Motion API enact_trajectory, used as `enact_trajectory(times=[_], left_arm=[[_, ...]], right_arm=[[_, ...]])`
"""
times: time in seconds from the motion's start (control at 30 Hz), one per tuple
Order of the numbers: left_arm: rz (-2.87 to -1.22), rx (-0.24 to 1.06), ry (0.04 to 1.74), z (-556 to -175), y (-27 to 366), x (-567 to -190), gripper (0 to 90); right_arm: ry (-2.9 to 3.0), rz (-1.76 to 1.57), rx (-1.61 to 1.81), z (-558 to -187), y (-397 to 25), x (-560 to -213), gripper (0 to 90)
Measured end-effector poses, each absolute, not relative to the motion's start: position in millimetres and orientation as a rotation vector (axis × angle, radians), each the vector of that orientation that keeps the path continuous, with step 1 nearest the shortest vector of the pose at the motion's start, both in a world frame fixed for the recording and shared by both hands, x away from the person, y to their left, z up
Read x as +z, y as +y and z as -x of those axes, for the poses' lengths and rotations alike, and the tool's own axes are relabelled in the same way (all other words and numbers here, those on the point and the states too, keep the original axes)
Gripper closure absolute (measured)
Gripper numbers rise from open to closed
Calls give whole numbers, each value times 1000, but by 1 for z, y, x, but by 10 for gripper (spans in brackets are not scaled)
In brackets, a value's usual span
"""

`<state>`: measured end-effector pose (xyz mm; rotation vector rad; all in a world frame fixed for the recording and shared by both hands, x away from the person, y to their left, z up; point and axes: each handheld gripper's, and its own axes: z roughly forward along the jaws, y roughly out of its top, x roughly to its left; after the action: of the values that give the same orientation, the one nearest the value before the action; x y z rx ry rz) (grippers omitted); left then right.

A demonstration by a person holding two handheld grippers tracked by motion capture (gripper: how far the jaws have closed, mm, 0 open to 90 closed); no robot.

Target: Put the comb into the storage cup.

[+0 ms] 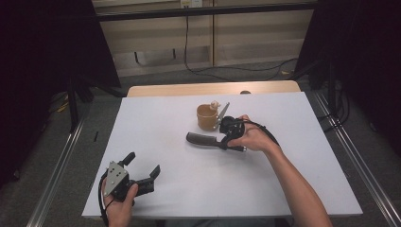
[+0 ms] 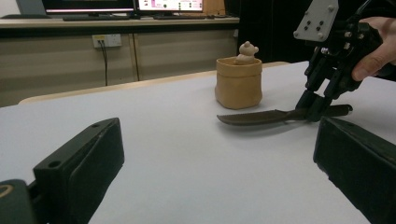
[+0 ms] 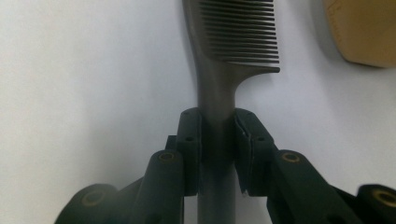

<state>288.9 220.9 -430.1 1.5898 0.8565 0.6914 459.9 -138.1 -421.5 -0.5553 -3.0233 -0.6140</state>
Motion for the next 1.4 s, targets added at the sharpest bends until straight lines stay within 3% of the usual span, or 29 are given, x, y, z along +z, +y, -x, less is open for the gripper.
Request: enact_trajectory(times=[1.03,1.4], left_arm=[[-1596,686,863,-290,221,-431,19],[-1598,688,862,-290,221,-431,19]], right_arm=[[-2984,616,-1021,-439,-161,-385,729],[-2959,733,-1164,-437,-172,-386,730]])
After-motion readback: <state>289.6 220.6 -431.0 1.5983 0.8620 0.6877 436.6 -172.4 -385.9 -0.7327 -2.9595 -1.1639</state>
